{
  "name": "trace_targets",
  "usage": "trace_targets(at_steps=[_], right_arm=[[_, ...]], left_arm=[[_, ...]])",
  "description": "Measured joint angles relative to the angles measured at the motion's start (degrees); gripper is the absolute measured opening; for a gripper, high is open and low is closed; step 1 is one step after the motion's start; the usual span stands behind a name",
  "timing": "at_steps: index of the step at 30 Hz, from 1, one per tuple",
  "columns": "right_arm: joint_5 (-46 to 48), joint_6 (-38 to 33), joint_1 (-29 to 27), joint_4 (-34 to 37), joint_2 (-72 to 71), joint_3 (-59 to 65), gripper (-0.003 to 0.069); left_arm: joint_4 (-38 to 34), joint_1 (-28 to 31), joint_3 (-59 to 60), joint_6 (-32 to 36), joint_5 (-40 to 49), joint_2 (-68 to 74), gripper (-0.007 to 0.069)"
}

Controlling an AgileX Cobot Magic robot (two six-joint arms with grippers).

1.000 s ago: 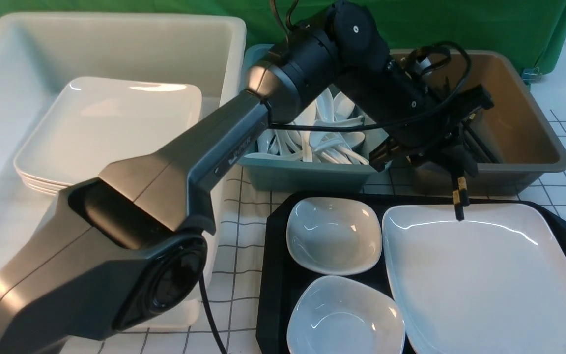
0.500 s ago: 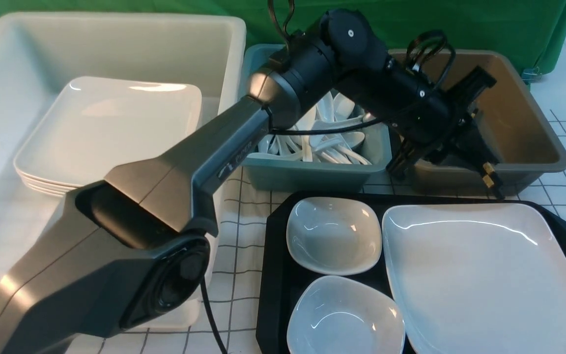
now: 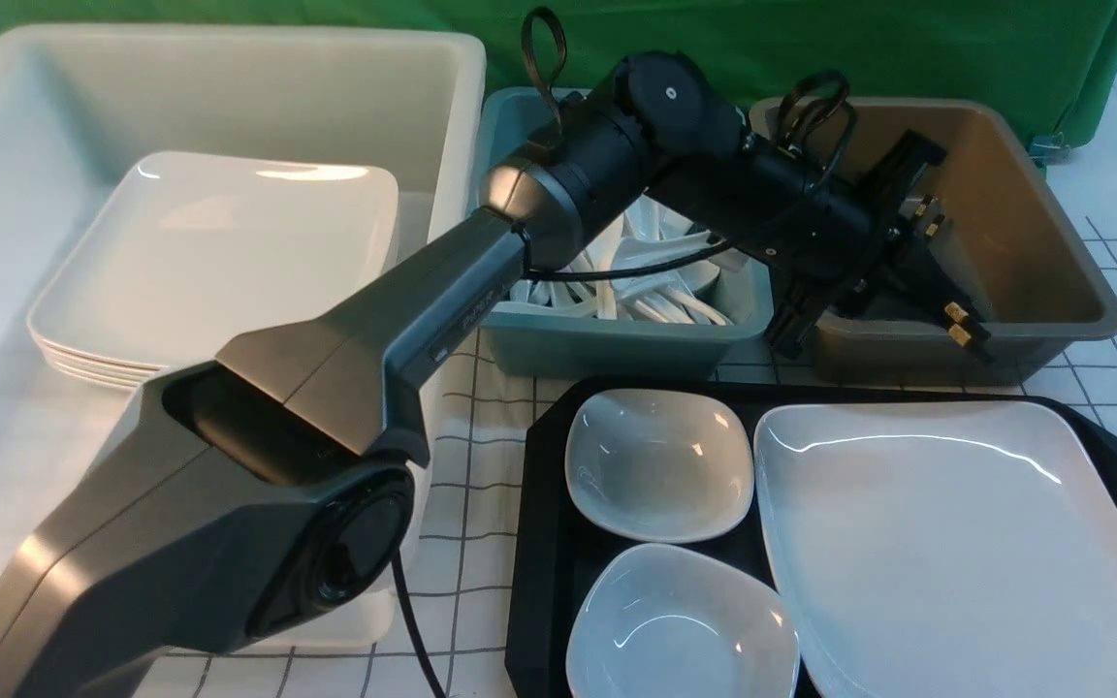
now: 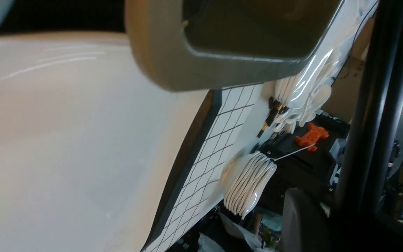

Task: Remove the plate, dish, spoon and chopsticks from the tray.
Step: Use the left arm to put the chopsticks into the small storage box on the right

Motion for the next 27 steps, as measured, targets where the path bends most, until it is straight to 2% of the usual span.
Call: trace_targets(at_steps=[8,11,15,20,27], right_arm=[[-0.1,0.0,0.0,0.0,0.0,0.0,0.0135],[-0.2,0.0,0.0,0.1,0.0,0.0,0.0135],[-0.2,0.0,0.0,0.1,0.0,0.0,0.0135],[-0.2,0.0,0.0,0.1,0.0,0.0,0.0141],[-0.2,0.0,0.0,0.1,0.0,0.0,0.0143]], left_arm=[[0.0,0.3,0.0,-0.1,-3.6,0.0,0.0085],[0.0,0.3,0.0,-2.0,-4.4,0.0,0.0101],[0.0,0.3,0.0,-3.9,-5.6,0.3,0.0144],[-0.8,0.3,0.0,-4.6,-6.5,0.8,0.0239],[-3.9,0.3,0.0,-4.7,-11.6,0.9,0.0283]])
